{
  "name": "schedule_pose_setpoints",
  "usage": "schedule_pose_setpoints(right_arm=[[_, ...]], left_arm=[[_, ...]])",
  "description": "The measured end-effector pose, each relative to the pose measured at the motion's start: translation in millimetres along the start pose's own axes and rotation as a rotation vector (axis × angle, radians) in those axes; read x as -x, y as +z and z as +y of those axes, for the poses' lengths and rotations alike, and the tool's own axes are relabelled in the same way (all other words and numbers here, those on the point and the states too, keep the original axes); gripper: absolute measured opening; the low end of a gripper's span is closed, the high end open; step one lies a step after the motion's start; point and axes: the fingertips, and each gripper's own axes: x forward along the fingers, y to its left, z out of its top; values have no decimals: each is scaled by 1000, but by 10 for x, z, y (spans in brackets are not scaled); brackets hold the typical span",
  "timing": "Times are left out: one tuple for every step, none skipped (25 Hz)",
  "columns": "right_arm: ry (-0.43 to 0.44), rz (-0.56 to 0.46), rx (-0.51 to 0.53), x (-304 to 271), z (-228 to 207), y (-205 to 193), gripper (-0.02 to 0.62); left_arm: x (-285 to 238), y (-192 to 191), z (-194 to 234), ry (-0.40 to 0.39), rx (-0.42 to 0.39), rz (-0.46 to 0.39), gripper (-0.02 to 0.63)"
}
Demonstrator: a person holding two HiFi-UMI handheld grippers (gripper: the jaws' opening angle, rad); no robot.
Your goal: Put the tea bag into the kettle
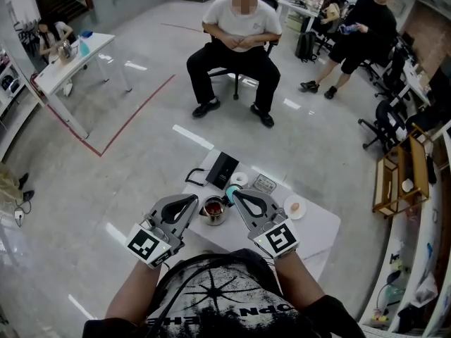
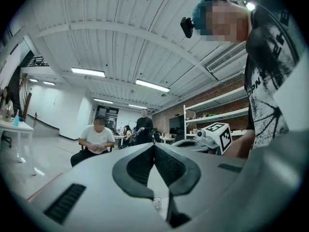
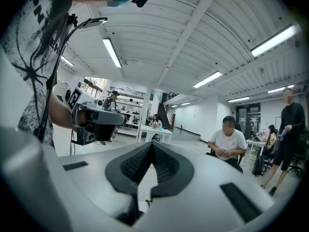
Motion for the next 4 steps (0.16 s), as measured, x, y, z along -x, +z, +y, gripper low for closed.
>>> schedule_pose_setpoints(right_arm=[[-1,-2,-1,2,5,8,9],[-2,-3,-1,4,8,18,9],[-3,-5,0,6,11,30,9],[-3,-7,0,7,14,43,9]], left_arm=[[8,-8,12,5,-5,7,6],[15,-10,20,7,-11,8,6],[22,-8,24,7,-17,6,6],[29,-5,28,6,-23,2,6]])
